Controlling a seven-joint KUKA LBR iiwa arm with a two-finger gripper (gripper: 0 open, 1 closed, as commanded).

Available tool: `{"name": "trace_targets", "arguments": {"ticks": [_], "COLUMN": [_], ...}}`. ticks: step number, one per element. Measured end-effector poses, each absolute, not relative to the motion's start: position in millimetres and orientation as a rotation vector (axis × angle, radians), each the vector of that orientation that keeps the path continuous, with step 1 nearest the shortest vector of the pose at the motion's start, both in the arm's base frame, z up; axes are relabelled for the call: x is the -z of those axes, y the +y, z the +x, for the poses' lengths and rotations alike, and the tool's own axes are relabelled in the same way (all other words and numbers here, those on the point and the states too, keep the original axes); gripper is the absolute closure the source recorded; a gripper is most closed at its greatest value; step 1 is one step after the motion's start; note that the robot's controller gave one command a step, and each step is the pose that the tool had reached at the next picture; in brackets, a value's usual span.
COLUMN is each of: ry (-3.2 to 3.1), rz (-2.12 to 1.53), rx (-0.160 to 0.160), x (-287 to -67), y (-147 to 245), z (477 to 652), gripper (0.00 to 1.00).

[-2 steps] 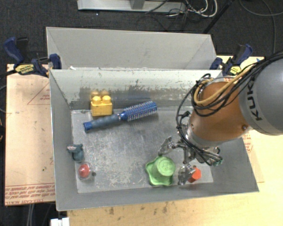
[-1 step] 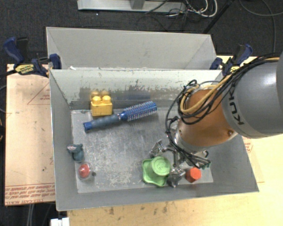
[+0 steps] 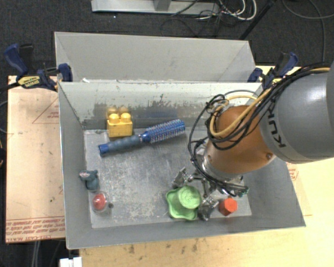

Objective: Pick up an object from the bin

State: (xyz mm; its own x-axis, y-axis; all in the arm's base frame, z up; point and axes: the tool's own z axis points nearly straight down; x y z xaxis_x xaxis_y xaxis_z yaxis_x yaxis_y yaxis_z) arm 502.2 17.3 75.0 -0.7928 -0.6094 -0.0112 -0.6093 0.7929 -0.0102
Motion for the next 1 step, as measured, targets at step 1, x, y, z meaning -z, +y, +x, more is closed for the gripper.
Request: {"name": "trace_targets", "arguments": {"ticks": [1], "ry": [2.952], "rz": [-1.006], "rx": [0.009], "x": [-77.3], "y": [18.7], "z": [504.5], "gripper": [1.0]}}
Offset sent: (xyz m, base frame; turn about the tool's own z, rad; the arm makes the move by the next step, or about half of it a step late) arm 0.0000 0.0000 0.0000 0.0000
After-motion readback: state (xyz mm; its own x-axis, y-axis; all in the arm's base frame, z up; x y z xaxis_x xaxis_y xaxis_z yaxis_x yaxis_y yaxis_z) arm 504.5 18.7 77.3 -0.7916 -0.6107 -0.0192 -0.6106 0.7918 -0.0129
